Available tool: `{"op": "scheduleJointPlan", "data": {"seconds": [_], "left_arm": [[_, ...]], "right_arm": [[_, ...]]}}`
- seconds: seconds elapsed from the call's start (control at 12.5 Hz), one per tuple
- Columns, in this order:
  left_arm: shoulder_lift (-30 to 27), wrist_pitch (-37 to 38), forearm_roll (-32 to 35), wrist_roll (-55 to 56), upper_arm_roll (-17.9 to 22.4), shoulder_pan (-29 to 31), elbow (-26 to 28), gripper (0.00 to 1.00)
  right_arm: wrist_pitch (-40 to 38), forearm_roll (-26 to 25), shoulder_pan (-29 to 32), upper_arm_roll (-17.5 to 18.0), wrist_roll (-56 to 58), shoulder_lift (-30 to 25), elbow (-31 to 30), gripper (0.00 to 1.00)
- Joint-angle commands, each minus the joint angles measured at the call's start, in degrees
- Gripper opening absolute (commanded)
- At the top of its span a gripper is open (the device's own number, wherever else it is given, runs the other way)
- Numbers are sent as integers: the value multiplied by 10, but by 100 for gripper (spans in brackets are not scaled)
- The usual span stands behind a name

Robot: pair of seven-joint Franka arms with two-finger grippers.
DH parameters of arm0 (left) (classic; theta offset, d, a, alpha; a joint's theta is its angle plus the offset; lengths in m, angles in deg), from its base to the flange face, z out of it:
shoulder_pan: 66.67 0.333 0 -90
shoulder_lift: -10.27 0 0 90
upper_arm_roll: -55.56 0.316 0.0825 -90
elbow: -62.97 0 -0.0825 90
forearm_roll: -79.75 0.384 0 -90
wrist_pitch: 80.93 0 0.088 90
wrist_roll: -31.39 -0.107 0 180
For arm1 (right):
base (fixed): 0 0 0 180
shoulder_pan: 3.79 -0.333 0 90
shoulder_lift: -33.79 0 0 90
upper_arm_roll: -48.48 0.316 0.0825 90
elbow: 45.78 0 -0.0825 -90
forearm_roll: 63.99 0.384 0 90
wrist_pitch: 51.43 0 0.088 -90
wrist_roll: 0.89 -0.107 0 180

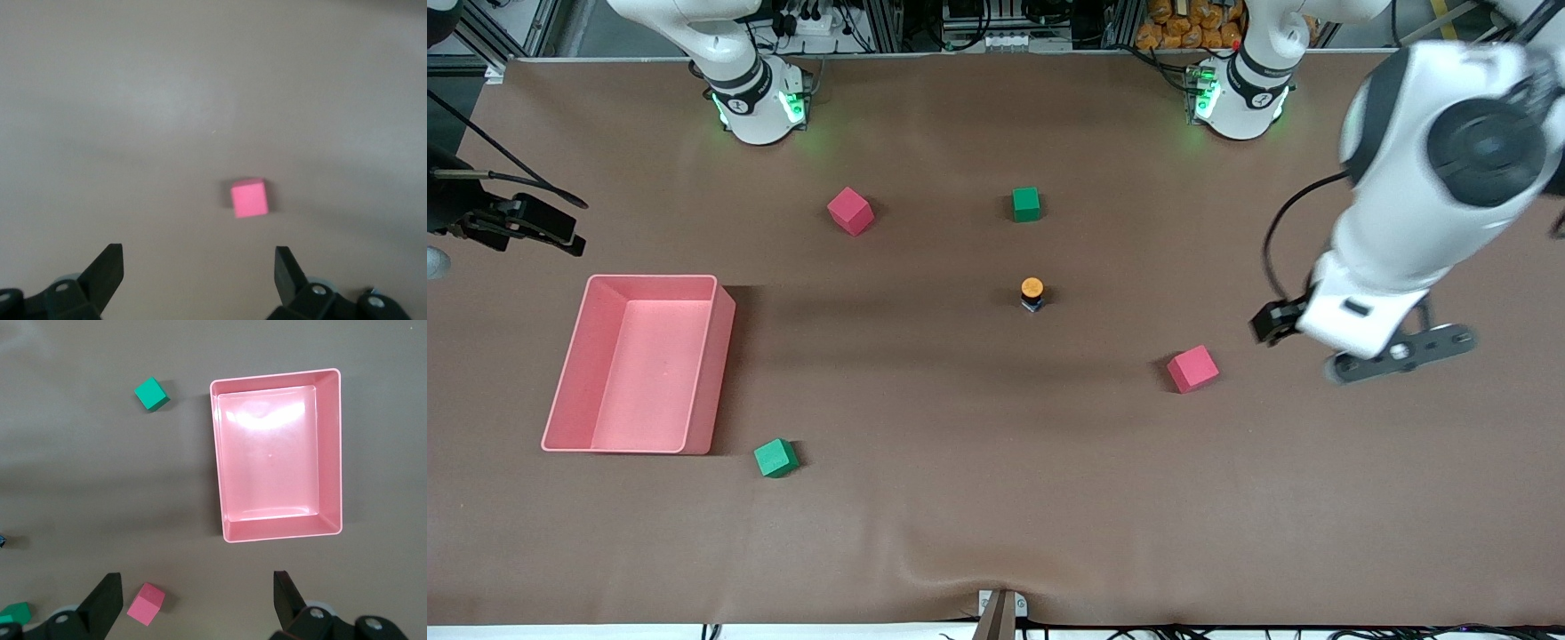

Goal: Place and upright button with both arms

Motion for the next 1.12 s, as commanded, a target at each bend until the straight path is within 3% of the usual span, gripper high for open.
{"op": "scheduleJointPlan", "data": {"seconds": [0.0, 0.32, 0.56, 0.96, 1.04], "left_arm": [[-33, 12, -10, -69, -5, 44, 20, 100], [-53, 45, -51, -108, -10, 93, 23, 100], [-88, 63, -76, -108, -86, 177, 53, 100], [-149, 116, -80, -136, -85, 197, 59, 100], [-185, 123, -80, -146, -84, 195, 87, 100]], "right_arm": [[-6, 4, -2, -2, -6, 2, 7, 100], [-6, 3, -2, -2, -6, 2, 7, 100], [-6, 3, -2, -2, -6, 2, 7, 100], [-6, 2, -2, -2, -6, 2, 7, 100], [-6, 2, -2, -2, -6, 2, 6, 100]]}}
